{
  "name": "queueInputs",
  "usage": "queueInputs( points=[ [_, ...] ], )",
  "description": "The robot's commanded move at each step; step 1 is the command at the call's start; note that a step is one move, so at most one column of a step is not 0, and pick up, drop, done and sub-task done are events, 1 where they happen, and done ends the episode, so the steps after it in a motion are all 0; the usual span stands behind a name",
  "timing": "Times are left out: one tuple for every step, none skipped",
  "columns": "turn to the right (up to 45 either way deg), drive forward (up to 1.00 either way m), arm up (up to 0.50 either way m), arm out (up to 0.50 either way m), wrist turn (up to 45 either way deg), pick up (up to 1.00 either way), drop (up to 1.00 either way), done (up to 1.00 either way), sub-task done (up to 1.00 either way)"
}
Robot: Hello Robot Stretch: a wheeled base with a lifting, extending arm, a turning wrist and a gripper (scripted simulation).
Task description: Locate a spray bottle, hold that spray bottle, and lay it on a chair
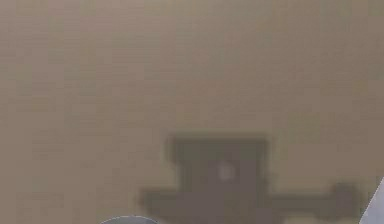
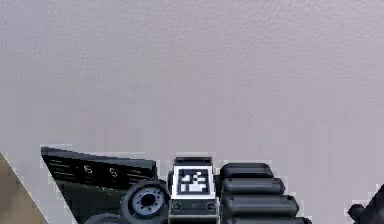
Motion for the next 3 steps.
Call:
queueInputs(
  points=[
    [-45.0, 0.0, 0.0, 0.0, 0.0, 0.0, 0.0, 0.0, 0.0],
    [-45.0, 0.0, 0.0, 0.0, 0.0, 0.0, 0.0, 0.0, 0.0],
    [-45.0, 0.0, 0.0, 0.0, 0.0, 0.0, 0.0, 0.0, 0.0]
  ],
)
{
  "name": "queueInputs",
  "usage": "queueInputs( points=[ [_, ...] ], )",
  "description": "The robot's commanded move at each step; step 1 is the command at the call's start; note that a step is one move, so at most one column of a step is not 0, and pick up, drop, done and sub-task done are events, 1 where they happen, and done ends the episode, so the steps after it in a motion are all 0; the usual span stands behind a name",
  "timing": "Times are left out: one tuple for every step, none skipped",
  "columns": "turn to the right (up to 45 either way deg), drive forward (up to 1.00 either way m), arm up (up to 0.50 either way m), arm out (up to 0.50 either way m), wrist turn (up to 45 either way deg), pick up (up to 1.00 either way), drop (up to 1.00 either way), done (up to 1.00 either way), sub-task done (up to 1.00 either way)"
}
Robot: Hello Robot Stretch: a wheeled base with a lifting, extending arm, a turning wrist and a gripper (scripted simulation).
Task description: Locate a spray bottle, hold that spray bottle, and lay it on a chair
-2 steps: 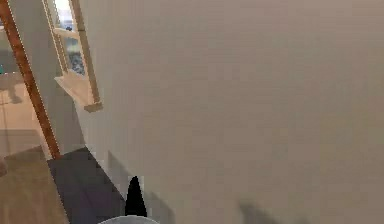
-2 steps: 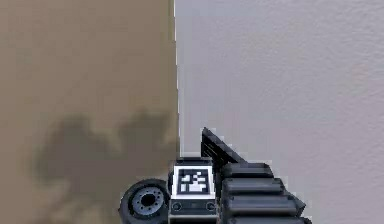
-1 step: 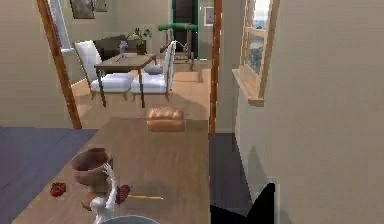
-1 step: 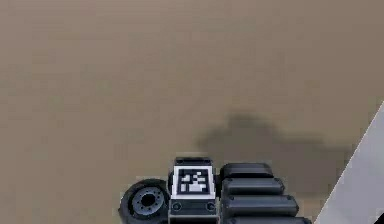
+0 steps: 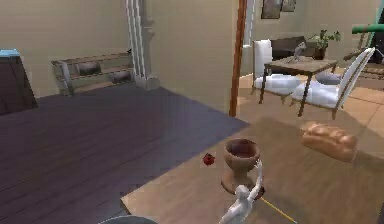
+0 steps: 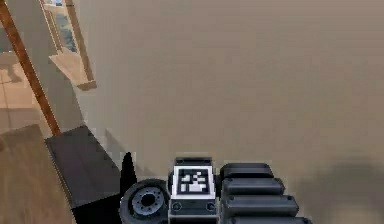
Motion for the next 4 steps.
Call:
queueInputs(
  points=[
    [-27.0, 0.0, 0.0, 0.0, 0.0, 0.0, 0.0, 0.0, 0.0],
    [0.0, 0.0, 0.0, 0.48, 0.0, 0.0, 0.0, 0.0, 0.0],
    [0.0, 0.0, 0.0, 0.0, 45.0, 0.0, 0.0, 0.0, 0.0],
    [0.0, 0.0, 0.0, 0.0, 45.0, 0.0, 0.0, 0.0, 0.0]
  ],
)
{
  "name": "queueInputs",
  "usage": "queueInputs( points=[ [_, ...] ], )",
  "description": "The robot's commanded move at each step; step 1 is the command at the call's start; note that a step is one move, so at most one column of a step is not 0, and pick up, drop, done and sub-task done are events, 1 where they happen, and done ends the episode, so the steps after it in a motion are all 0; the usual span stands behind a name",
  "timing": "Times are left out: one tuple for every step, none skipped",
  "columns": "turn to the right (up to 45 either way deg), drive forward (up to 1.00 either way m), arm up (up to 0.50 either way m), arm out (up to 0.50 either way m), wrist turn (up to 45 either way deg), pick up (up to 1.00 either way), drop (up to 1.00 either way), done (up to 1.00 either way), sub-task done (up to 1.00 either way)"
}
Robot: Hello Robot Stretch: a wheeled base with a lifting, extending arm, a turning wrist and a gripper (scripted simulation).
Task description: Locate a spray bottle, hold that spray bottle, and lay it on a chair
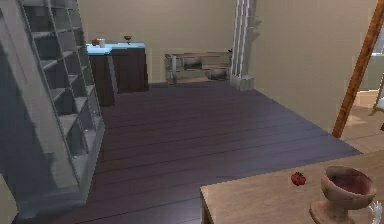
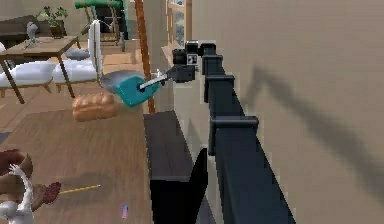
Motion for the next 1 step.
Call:
queueInputs(
  points=[
    [0.0, 0.0, 0.0, 0.0, 9.0, 0.0, 0.0, 0.0, 0.0]
  ],
)
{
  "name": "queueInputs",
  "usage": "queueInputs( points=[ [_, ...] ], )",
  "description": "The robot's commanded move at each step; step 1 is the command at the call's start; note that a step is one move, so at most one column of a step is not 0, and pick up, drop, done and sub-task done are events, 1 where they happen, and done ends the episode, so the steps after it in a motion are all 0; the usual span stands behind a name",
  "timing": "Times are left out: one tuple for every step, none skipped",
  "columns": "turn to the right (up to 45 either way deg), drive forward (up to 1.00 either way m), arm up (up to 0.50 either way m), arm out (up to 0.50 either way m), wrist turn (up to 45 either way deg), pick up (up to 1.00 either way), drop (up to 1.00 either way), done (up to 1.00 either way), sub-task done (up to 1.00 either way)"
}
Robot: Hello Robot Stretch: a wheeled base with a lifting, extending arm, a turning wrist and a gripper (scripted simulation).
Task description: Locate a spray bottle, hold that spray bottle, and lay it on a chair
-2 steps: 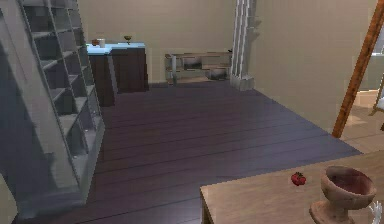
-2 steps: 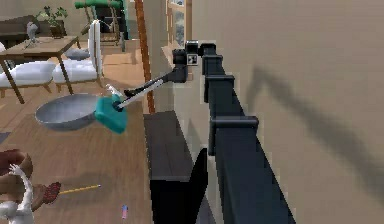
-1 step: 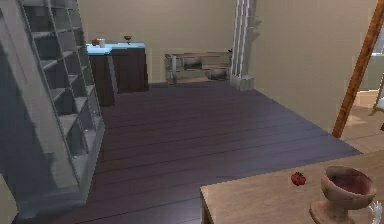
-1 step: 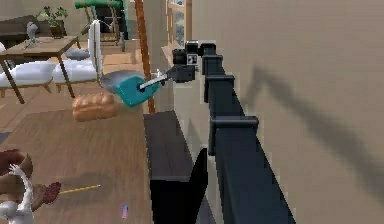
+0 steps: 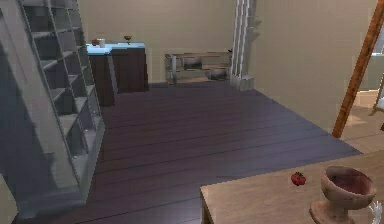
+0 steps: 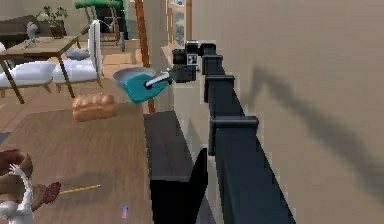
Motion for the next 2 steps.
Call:
queueInputs(
  points=[
    [0.0, 0.0, -0.46, 0.0, 0.0, 0.0, 0.0, 0.0, 0.0],
    [0.0, 0.0, -0.5, 0.0, 0.0, 0.0, 0.0, 0.0, 0.0]
  ],
)
